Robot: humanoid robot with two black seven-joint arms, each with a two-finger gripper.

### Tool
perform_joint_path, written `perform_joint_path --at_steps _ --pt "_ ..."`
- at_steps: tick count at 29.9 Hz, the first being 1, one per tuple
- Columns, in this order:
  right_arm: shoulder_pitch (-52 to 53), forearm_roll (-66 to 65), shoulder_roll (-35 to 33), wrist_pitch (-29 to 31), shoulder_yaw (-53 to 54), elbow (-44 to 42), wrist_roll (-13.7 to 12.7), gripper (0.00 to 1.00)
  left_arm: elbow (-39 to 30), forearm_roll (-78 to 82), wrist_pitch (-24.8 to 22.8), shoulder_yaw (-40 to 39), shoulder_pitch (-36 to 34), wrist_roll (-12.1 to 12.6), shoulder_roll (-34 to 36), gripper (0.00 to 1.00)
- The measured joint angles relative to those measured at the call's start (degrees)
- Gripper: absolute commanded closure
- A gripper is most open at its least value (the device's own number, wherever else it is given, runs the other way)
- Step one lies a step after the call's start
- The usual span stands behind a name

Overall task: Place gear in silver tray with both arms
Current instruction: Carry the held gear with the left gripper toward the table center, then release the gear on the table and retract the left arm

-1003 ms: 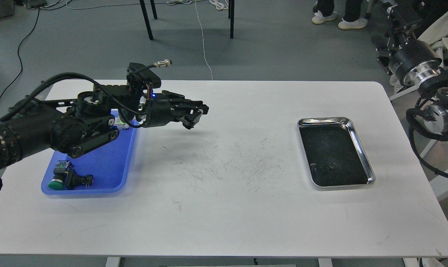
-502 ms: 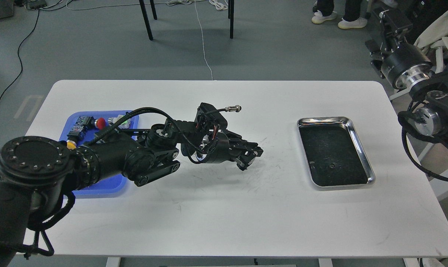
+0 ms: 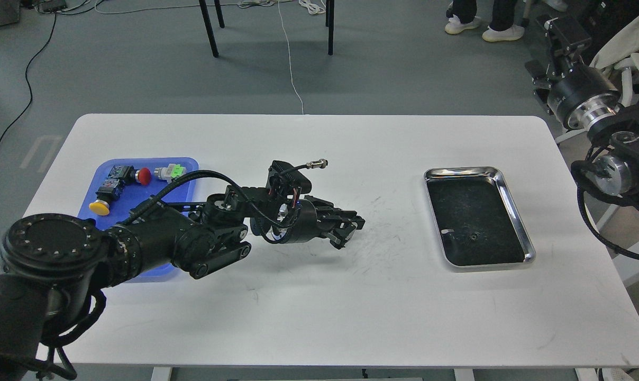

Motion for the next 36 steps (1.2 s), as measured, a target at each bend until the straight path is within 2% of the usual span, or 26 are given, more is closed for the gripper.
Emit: perform_joint_path --at_steps 9,12,14,26,28,32,34,36 --pt "0.1 -0.1 0.0 0.1 0.0 0.0 0.0 0.07 -0.4 -1.5 1.8 -0.1 0.6 0.0 0.0 0.90" --pt "0.1 -0.1 0.0 0.1 -0.1 0.0 0.0 0.07 -0.4 -2.4 1.8 -0.1 0.8 0.0 0.0 0.81" --pt "0.1 -0.1 0.0 0.1 -0.1 0.0 0.0 0.07 -0.4 -3.6 1.8 -0.1 1.0 0.0 0.0 0.79" --pt "0.1 -0.2 0.0 0.1 -0.1 0.0 0.0 0.07 -0.8 -7.5 1.6 -0.1 1.2 0.0 0.0 0.74" --pt "0.1 -0.2 0.0 0.1 -0.1 -0.1 0.0 0.07 -0.8 -7.5 1.6 -0.1 1.2 0.0 0.0 0.67" --pt "0.1 -0.2 0.0 0.1 -0.1 -0.4 0.0 0.07 -0.8 -7.6 1.5 -0.1 1.1 0.0 0.0 0.64" --pt "0.1 -0.2 0.0 0.1 -0.1 -0.5 0.0 0.07 -0.8 -7.6 1.5 -0.1 1.1 0.0 0.0 0.57" --pt "0.1 -0.2 0.0 0.1 -0.1 -0.5 0.0 0.07 -0.8 -7.7 1.4 -0.1 1.1 0.0 0.0 0.56"
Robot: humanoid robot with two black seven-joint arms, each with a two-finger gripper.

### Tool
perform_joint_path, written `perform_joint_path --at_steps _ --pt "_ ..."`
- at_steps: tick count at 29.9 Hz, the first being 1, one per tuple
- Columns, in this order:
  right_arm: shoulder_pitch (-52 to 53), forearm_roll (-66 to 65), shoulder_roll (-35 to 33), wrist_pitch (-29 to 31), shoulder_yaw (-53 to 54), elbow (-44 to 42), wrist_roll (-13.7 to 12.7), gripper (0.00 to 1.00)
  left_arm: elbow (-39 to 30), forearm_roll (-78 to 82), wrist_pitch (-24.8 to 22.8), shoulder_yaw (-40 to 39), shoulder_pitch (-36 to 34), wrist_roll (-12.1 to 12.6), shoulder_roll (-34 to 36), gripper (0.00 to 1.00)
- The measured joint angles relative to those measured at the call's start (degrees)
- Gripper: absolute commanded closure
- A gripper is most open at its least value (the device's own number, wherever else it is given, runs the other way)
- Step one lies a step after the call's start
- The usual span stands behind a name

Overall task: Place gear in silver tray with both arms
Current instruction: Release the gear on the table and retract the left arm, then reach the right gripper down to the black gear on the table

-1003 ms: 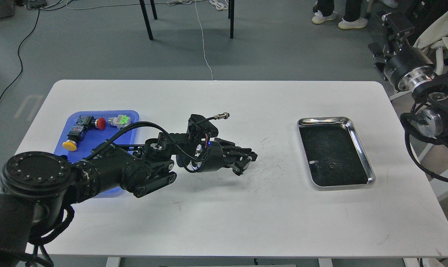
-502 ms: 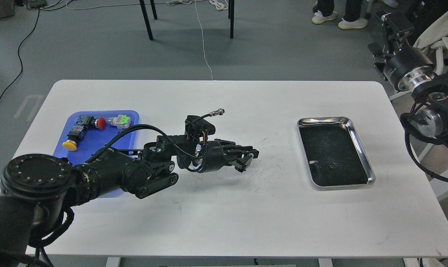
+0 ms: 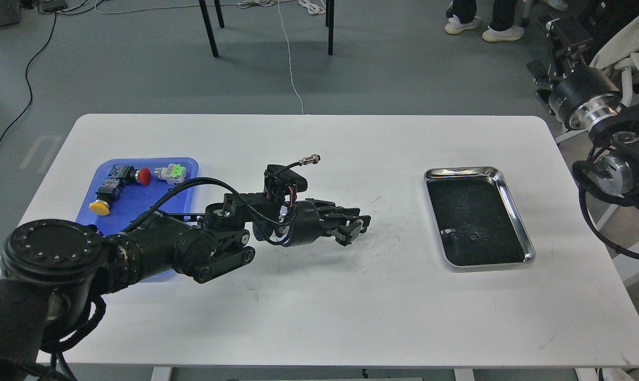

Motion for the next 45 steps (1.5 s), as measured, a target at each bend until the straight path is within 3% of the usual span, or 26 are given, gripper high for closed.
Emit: perform_joint_path --at_steps 12,24,32,40,45 --pt "0.0 0.0 0.1 0.0 -0.1 -0.1 0.0 0.06 0.1 -2.8 -0.2 -0.9 -0.5 0.0 0.0 0.50" --pt "0.9 0.1 -0.4 0.5 0.0 0.4 -0.1 0.04 0.2 -6.5 -2.6 -12.5 -4.1 0.0 0.4 0.40" --pt "3.3 -0.8 -0.7 5.6 -2.2 1.3 -0.1 0.04 0.0 -18.6 -4.3 -17.7 -5.3 0.0 11.3 0.37" --pt "11.6 -1.5 -0.6 8.2 -16.6 3.8 -0.2 0.04 -0.1 -29.0 -7.9 -22.0 -5.5 0.0 19.7 0.34" --pt "19.5 -1.6 -0.5 8.9 -27.6 6.3 -0.5 0.04 0.1 -38.9 -9.6 -25.1 -4.6 0.0 24.9 0.22"
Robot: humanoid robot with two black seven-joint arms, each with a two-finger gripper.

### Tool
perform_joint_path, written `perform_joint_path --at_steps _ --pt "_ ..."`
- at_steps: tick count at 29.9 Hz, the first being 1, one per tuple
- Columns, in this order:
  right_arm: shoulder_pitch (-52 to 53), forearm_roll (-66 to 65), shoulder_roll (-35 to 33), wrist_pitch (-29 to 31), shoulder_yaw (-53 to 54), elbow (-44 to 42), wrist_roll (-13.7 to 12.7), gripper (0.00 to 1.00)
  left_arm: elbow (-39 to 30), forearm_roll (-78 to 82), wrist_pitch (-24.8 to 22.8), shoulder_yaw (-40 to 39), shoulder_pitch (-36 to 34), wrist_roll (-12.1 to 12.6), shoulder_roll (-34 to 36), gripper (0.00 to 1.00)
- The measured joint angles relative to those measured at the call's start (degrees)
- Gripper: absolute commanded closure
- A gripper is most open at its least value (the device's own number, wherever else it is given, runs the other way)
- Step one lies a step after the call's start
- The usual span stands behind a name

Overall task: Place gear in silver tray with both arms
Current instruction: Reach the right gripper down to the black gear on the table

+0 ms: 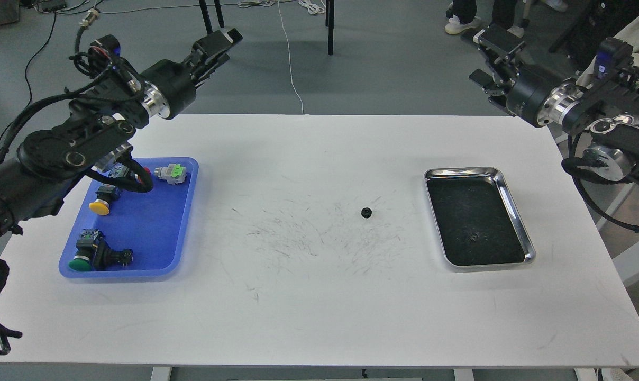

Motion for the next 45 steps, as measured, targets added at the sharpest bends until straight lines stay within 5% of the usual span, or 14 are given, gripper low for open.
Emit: perform_joint_path --at_steps 13,19,34,45 --pt "16.7 -9.7 13.1 0.1 -30.3 1.3 -2.8 0.05 0.4 -15.3 0.0 -2.0 3.1 0.0 7.6 0.14" --pt "17.9 -22.1 18.4 0.1 -32.3 -0.3 -2.9 0.05 0.3 -21.9 -2.1 -2.8 5.6 0.0 8.0 0.01" --pt "17.5 -36.5 27.7 1.7 -40.2 -5.7 -1.9 0.07 0.9 -27.4 -11.0 -6.6 8.5 0.0 9.6 0.01" --pt "13.7 -45.2 32.9 2.7 -40.6 -12.0 1.2 0.15 1.0 -32.7 -13.8 -10.7 9.9 1.5 8.8 0.01"
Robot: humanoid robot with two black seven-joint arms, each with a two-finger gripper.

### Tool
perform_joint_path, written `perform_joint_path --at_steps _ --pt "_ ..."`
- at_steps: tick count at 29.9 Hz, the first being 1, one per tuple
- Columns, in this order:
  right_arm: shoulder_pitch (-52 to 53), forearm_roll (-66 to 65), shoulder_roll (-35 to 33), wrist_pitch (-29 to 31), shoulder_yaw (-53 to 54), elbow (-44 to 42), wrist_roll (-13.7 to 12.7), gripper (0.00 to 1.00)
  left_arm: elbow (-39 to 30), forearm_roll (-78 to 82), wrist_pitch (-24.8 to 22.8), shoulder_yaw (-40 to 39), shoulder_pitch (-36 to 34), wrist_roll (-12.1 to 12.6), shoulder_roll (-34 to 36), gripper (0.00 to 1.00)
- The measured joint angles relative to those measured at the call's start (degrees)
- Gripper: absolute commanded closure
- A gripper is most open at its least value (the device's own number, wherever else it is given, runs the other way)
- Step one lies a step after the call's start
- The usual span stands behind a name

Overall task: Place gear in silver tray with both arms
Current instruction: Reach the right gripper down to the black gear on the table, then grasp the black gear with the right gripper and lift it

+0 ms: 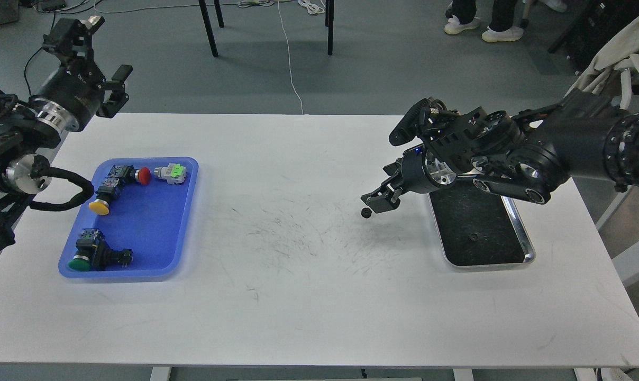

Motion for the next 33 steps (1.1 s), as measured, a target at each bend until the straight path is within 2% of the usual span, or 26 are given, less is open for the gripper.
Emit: perform_joint_path --at_steps 9,17,19,22,29,33 --pt "-6.1 -1.3 5.0 1.0 0.2 -8.5 0.3 0.15 0.0 -0.4 -0.6 -3.1 0.8 0.1 0.0 0.01" --pt "-9.2 -1.3 6.7 0.9 0.8 -9.7 0.2 0.15 0.0 -0.5 -0.6 -3.5 1.1 0.1 0.4 0.01" --pt "-10.0 -1.3 6.7 0.8 0.9 -10.3 0.2 0.20 0.0 -0.5 -0.6 -3.5 1.1 0.1 0.4 0.01" --pt "-11.4 -1.3 6.7 0.7 0.9 -12.9 0.2 0.21 0.0 -0.6 -0.6 -3.5 1.1 0.1 0.5 0.01" --pt "-12.9 -1.1 6.7 0.6 1.0 -15.4 0.2 0.31 0.1 -0.6 -0.6 -3.5 1.1 0.0 0.8 0.01" --pt "-13.3 -1.0 6.7 0.5 1.4 -15.4 0.2 0.31 0.1 -0.6 -0.5 -3.5 1.1 0.0 0.9 0.01"
